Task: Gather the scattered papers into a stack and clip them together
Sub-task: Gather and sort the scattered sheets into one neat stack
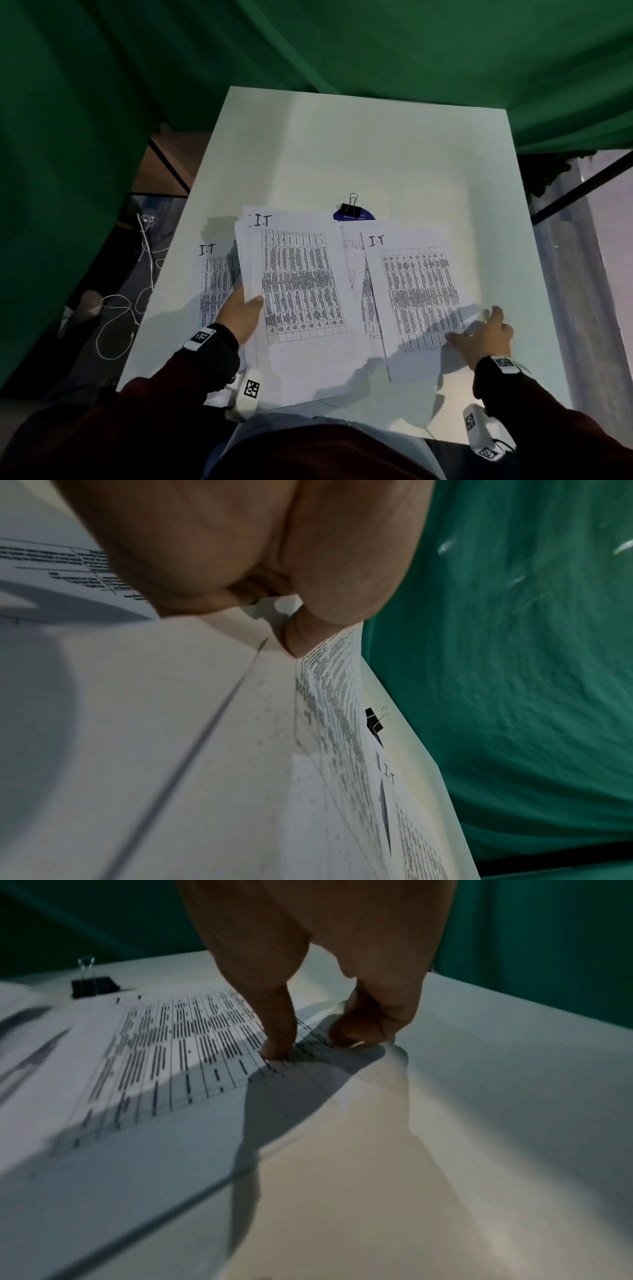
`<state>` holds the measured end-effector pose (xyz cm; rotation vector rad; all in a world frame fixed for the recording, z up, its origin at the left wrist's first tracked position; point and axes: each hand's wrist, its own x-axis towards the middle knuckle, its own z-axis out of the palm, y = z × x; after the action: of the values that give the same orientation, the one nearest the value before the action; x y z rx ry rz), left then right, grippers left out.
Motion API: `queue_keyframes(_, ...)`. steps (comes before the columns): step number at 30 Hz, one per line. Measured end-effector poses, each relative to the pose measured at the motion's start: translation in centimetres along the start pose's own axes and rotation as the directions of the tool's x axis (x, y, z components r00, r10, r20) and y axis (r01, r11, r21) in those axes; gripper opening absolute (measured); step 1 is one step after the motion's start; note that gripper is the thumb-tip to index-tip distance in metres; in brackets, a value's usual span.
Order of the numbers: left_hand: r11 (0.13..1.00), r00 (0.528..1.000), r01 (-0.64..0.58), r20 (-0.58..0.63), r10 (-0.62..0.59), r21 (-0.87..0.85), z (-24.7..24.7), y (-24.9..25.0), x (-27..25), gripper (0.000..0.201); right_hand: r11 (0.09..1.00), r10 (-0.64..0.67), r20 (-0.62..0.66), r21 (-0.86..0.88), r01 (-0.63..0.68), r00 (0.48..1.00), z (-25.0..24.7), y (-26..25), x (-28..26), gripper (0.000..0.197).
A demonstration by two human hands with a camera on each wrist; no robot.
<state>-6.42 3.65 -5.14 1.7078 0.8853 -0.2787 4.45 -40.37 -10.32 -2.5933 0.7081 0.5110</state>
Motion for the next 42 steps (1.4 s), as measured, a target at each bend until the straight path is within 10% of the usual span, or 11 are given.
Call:
queue_keyframes(7, 1.000, 1.000, -0.006, 0.011, 0.006, 0.007, 0.1, 0.1, 0.6, 0.049, 0.998, -0.036, 0.191, -0.042, 0.044, 0.981, -1.8, -0.1, -1.3, 0.029)
queue_keyframes(10, 1.000, 1.000, 0.009, -0.009, -0.009, 0.005, -0.1, 0.3, 0.8, 0.046, 0.950, -0.089, 0.142, 0.308, 0.041, 0.986, -3.0, 0.1, -2.1, 0.014)
queue_keyframes(13, 1.000, 0.999, 0.028, -0.037, -0.028, 0.006, -0.6, 0.2, 1.0, 0.044, 0.729, -0.155, 0.139, 0.685, 0.018, 0.978, -5.0, -0.9, -4.0, 0.028)
queue_keyframes(18, 1.000, 0.999, 0.019, -0.037, -0.019, -0.002, -0.5, 0.8, 1.0, 0.042, 0.544, -0.243, 0.202, 0.838, -0.039, 0.949, -6.8, -3.5, -6.4, 0.035)
queue_keyframes(25, 0.990, 0.995, -0.028, 0.086, 0.040, -0.138, 2.6, 3.3, -0.7, 0.048, 0.630, -0.373, 0.448, 0.766, -0.133, 0.812, -2.8, -7.4, -10.6, 0.032)
queue_keyframes(29, 0.975, 0.985, -0.041, 0.153, 0.076, -0.217, 3.4, 3.8, -1.7, 0.035, 0.777, -0.397, 0.462, 0.630, 0.022, 0.793, -0.2, -7.8, -11.2, 0.037)
queue_keyframes(32, 0.969, 0.981, -0.035, 0.179, 0.080, -0.244, 3.5, 4.1, -2.5, 0.032, 0.869, -0.413, 0.423, 0.448, 0.211, 0.807, 0.1, -7.8, -10.4, 0.086)
queue_keyframes(36, 0.974, 0.964, 0.011, 0.260, 0.049, -0.226, 3.4, 3.8, -2.9, 0.036, 0.748, -0.346, 0.523, 0.655, -0.107, 0.779, -0.3, -7.4, -8.4, 0.120)
queue_keyframes(40, 0.968, 0.920, 0.099, 0.392, -0.001, -0.229, 3.7, 4.2, -3.2, 0.032, 0.708, -0.411, 0.616, 0.680, -0.190, 0.673, -1.1, -7.4, -8.6, 0.081)
queue_keyframes(42, 0.982, 0.938, 0.087, 0.345, -0.025, -0.166, 3.4, 4.2, -2.7, 0.030, 0.701, -0.398, 0.576, 0.693, -0.168, 0.714, -1.3, -7.3, -8.7, 0.044)
